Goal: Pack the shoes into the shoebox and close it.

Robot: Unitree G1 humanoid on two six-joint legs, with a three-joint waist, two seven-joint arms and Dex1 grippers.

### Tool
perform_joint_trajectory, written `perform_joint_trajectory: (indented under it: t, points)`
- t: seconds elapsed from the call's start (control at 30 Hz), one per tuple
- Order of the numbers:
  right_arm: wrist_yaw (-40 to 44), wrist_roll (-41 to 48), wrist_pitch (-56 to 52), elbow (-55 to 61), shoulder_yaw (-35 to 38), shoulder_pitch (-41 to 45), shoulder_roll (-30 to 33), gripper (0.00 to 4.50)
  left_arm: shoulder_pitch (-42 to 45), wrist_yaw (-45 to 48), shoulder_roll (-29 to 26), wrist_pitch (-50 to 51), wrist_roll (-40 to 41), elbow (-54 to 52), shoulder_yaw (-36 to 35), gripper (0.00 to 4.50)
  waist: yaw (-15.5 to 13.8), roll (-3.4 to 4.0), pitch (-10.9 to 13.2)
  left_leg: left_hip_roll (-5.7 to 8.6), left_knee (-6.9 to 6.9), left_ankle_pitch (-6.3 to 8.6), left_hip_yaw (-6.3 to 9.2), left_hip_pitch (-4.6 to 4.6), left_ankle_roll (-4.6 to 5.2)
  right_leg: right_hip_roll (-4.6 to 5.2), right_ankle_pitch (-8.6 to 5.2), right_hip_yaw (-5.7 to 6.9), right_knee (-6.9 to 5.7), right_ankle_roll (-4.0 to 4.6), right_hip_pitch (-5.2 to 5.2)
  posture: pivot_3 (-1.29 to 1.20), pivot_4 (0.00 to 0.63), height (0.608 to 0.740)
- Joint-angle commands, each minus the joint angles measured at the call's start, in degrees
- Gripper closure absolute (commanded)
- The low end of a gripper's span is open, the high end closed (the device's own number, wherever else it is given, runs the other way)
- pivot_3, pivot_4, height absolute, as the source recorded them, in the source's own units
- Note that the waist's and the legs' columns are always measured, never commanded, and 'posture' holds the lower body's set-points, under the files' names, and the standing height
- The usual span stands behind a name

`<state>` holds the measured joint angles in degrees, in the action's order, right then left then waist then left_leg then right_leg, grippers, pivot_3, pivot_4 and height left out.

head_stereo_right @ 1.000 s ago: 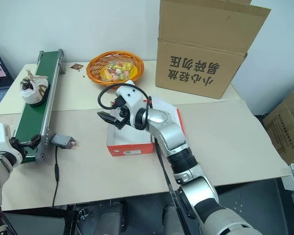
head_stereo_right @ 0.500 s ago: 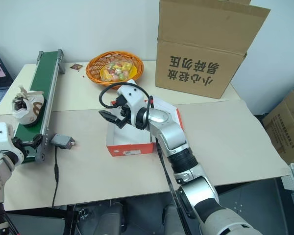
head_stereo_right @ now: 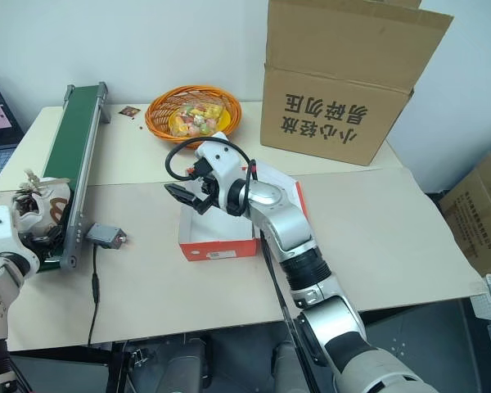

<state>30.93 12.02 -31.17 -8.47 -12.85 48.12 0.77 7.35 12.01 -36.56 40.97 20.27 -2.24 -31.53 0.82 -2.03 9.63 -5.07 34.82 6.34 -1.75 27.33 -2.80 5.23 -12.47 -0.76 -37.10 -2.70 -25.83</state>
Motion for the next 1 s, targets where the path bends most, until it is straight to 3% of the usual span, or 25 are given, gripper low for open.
perform_joint_trajectory:
  t: [0.03, 0.23, 0.4, 0.47, 0.57, 0.7, 0.83, 1.0]
  points:
    - [-0.28, 0.43, 0.64, 2.62, 1.03, 0.24, -0.14, 0.0, 1.34, -0.01, -0.67, -1.39, -0.49, -1.39, -0.42, 1.99, 0.01, 0.0, 0.0, 0.0, 0.0, 0.0, 0.0, 0.0, 0.0, 0.0, 0.0, 0.0, 0.0, 0.0, 0.0, 0.0, 0.15, 0.709]
    - [-0.38, 0.29, 0.72, 2.53, 0.91, 0.18, -0.15, 0.0, 2.78, -1.87, 0.12, -4.92, -2.05, -2.03, -0.29, 1.99, 0.04, 0.0, 0.0, 0.0, 0.0, 0.0, 0.0, 0.0, 0.0, -0.01, 0.0, 0.0, 0.0, 0.0, 0.0, 0.0, 0.15, 0.709]
    - [-1.41, 4.48, -2.07, 2.65, 4.57, 0.94, -2.45, 0.0, 2.32, -5.69, 0.82, -24.32, -13.21, -9.2, 5.62, 1.99, -0.09, -0.08, 0.01, 0.0, 0.01, -0.01, 0.0, 0.02, 0.0, 0.0, 0.01, 0.0, 0.01, 0.0, 0.02, 0.0, 0.15, 0.709]
    - [-2.06, 13.1, -12.43, 1.5, 10.77, 3.08, -5.06, 0.0, 1.82, -6.69, 3.93, -26.84, -14.01, -10.96, 7.78, 1.99, -0.16, -0.09, 0.0, 0.01, 0.0, -0.01, 0.0, 0.02, -0.01, 0.0, 0.01, 0.0, 0.02, 0.0, 0.04, 0.0, 0.15, 0.709]
    - [-8.71, 29.02, -25.44, -8.41, 27.37, 9.17, -8.63, 0.0, 0.92, -5.48, 6.55, -29.4, -15.83, -13.17, 13.14, 1.99, -0.24, -0.09, 0.0, 0.01, 0.02, -0.01, -0.01, -0.02, -0.01, 0.01, 0.03, -0.01, 0.0, -0.01, 0.14, 0.0, 0.15, 0.709]
    - [-13.62, 38.72, -35.36, -21.57, 38.35, 14.34, -7.2, 0.0, -0.69, -0.14, 9.51, -29.92, -15.77, -16.86, 23.07, 1.99, -0.09, -0.09, 0.0, -0.01, 0.08, -0.01, 0.0, -0.11, 0.0, 0.01, 0.06, 0.06, 0.06, -0.03, 0.34, 0.0, 0.15, 0.709]
    - [-13.81, 38.28, -40.83, -24.01, 37.15, 15.37, -5.9, 0.0, -1.48, 3.21, 10.74, -30.69, -16.03, -18.56, 27.88, 1.99, 0.2, -0.07, 0.01, 0.0, 0.03, -0.3, 0.01, -0.01, 0.48, -0.01, 0.02, 0.02, 0.08, -0.06, 0.25, 0.0, 0.15, 0.709]
    - [-14.31, 35.65, -38.33, -25.96, 35.39, 15.75, -6.46, 0.0, 2.0, 5.86, 9.96, -31.15, -16.31, -18.46, 28.8, 1.99, 0.24, -0.06, 0.01, 0.0, 0.04, -0.43, 0.05, 0.0, 0.69, -0.05, 0.03, 0.0, -0.02, -0.06, 0.19, 0.0, 0.15, 0.709]
